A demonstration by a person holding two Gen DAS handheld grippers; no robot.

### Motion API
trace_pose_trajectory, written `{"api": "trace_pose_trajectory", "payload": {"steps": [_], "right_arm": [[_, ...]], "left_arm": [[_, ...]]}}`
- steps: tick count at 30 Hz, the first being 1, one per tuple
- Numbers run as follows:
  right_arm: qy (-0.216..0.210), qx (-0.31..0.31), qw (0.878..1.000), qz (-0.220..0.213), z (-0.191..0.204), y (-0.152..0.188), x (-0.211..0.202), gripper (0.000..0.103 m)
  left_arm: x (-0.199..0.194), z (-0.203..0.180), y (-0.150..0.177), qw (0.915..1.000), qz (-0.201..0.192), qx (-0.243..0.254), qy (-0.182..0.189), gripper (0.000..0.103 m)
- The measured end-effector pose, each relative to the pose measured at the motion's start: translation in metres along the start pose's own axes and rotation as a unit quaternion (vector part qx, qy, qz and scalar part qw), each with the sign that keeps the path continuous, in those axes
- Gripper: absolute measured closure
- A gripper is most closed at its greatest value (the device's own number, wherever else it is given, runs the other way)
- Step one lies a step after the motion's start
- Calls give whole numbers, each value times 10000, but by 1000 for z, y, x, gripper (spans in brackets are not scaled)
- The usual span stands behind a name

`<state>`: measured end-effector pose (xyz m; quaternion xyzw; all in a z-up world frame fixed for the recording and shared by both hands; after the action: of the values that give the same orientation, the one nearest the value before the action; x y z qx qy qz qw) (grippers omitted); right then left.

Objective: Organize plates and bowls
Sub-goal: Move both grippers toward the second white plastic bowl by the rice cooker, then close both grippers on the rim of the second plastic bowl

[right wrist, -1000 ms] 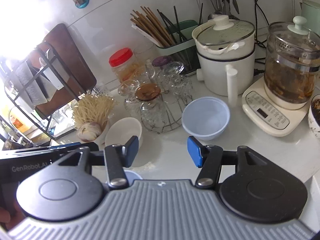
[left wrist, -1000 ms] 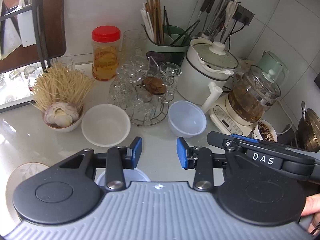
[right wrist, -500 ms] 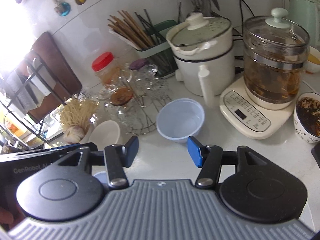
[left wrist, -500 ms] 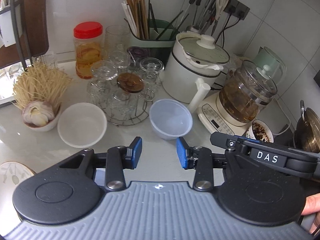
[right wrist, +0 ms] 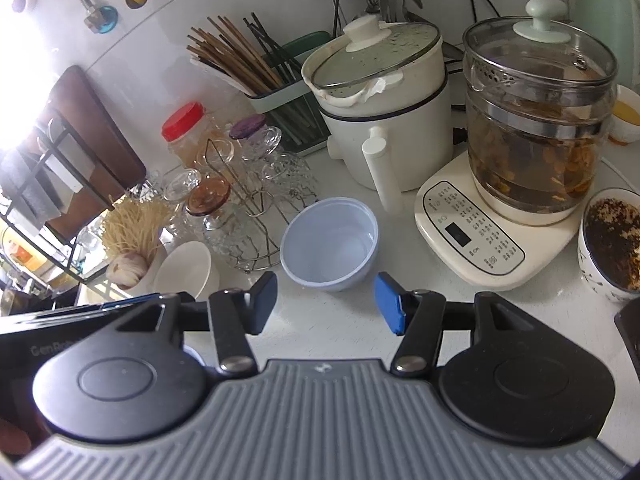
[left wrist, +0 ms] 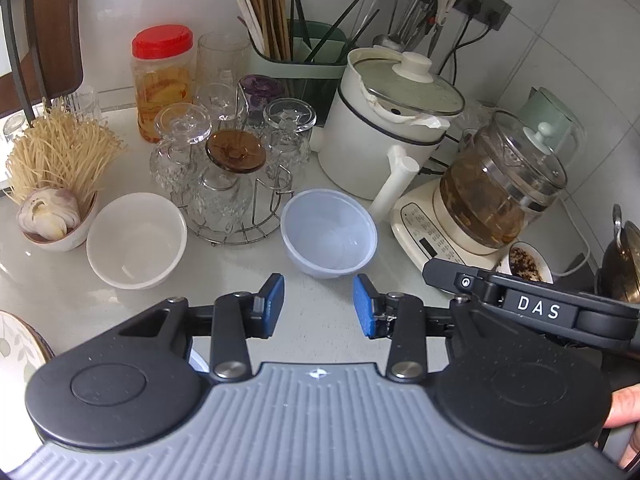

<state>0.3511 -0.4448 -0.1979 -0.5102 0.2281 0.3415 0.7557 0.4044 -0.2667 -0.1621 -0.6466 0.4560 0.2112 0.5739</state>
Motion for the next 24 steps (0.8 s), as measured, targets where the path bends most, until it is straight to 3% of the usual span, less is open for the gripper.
{"api": "trace_pose_trajectory", "payload": {"steps": [24], "right_arm": [[-49,14,9971,761,-34,-13,88,46]], "left_arm": [[99,17,-21,9968,437,-629,-210,59]]}}
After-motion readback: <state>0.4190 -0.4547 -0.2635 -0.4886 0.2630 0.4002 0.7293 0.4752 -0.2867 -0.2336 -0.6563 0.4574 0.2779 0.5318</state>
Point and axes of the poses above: each gripper's, at about its wrist camera, not at the fingertips, and x roughly the way its jaws point, z to its left, y to its underside, the point moved 10 cm from there along x, roughly the way its jaws point, and after that the axes turned 2 degrees about z, right-handed, at the moved point
